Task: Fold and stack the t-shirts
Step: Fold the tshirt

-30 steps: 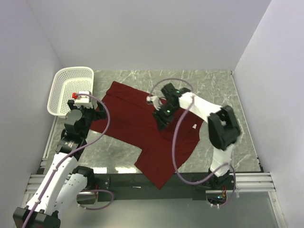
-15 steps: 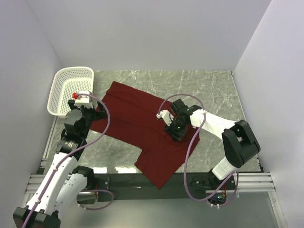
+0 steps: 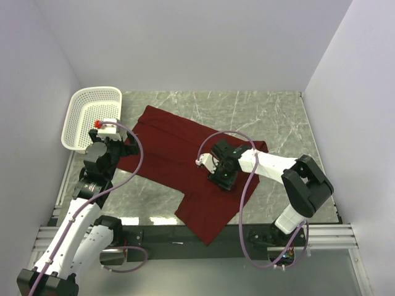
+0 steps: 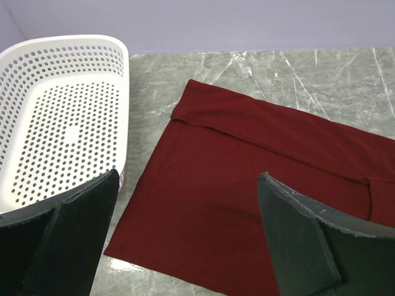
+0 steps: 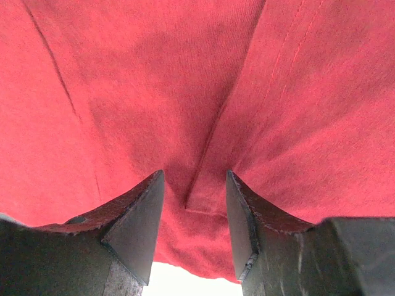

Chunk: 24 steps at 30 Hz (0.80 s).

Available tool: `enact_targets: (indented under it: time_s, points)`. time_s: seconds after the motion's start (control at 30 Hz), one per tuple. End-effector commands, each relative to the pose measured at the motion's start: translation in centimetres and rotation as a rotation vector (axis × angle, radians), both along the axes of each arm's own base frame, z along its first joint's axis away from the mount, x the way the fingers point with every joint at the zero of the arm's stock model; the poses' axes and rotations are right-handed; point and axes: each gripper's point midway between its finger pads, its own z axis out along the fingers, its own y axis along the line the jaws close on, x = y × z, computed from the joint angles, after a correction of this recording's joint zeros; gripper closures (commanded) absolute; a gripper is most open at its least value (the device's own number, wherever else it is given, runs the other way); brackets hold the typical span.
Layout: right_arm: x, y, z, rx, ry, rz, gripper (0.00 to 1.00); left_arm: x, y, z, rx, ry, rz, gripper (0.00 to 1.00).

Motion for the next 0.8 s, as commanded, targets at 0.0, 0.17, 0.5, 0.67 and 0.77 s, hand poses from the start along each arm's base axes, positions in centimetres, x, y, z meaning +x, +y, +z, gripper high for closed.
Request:
enact_targets:
  time_s: [0.0, 0.17, 0.5, 0.67, 0.77]
  points:
    - [0.5, -0.8, -0.4, -0.044, -0.037, -0.014, 0.48, -0.1, -0.3, 0.5, -0.021, -0.021, -0.013, 0.0]
    - [0.2, -1.8, -0.9, -0.084, -0.039, -0.02, 0.49, -0.1, -0.4, 0.5, -0.022, -0.023, -0.019, 0.01]
    - [-0.4, -2.6, -1.2, -0.106, -0.032, -0.016, 0.55, -0.1, -0.4, 0.6, -0.023, -0.024, -0.021, 0.01]
    - [-0.4, -2.4, -0.9, -0.102, -0.037, -0.01, 0.66, -0.1, -0.4, 0.6, -0.024, -0.024, -0.021, 0.01]
    - [-0.5, -2.1, -0.5, -0.09, -0.03, 0.0, 0.73, -0.1, -0.4, 0.5, -0.026, -0.022, -0.022, 0.01]
